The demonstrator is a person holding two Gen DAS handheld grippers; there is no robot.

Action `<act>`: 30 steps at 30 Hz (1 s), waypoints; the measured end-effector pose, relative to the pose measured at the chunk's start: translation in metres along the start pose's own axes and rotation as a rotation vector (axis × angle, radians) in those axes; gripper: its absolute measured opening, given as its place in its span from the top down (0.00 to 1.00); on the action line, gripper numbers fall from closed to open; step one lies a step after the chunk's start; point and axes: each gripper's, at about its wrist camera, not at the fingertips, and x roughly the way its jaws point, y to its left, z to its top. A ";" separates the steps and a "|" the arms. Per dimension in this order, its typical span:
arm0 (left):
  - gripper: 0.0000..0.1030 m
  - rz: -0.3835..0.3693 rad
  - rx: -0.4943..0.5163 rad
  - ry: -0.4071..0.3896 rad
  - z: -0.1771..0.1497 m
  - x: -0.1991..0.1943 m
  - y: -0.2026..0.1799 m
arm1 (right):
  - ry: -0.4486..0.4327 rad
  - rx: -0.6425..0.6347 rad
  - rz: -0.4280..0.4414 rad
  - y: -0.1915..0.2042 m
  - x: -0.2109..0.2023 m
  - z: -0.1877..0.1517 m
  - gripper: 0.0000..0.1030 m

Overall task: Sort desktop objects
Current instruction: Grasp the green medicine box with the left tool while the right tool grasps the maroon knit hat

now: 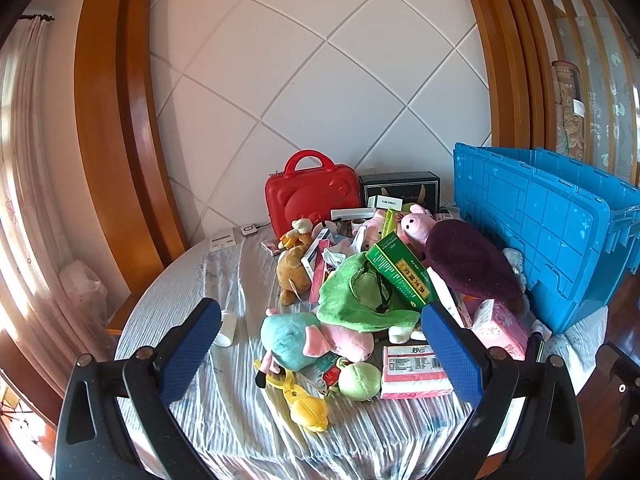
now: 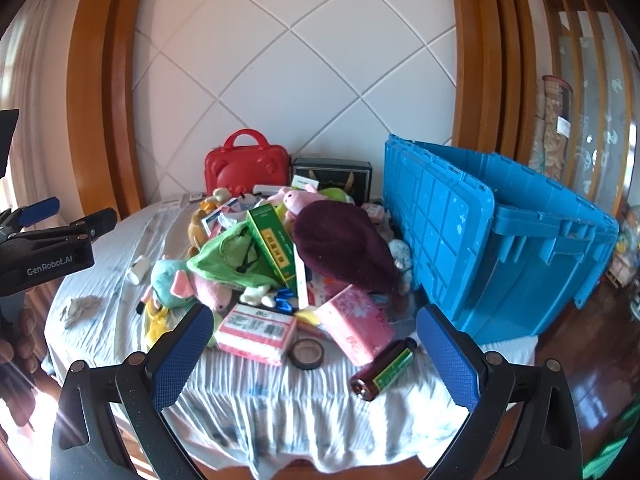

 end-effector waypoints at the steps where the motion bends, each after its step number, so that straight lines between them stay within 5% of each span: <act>1: 0.01 0.009 -0.006 0.003 -0.002 0.002 0.000 | -0.002 -0.006 -0.009 -0.002 0.002 0.000 0.00; 10: 0.01 0.061 -0.037 0.092 -0.027 0.043 0.011 | -0.062 -0.021 -0.030 -0.017 0.039 0.009 0.00; 13: 0.01 0.053 -0.022 0.113 -0.028 0.071 0.012 | 0.008 -0.018 -0.002 -0.016 0.079 0.015 0.00; 17: 0.01 0.011 0.011 0.133 -0.022 0.111 0.007 | 0.078 0.000 0.039 -0.012 0.134 0.022 0.00; 30: 0.01 -0.199 0.107 0.192 0.008 0.224 -0.036 | 0.290 -0.062 -0.089 -0.017 0.259 0.027 0.09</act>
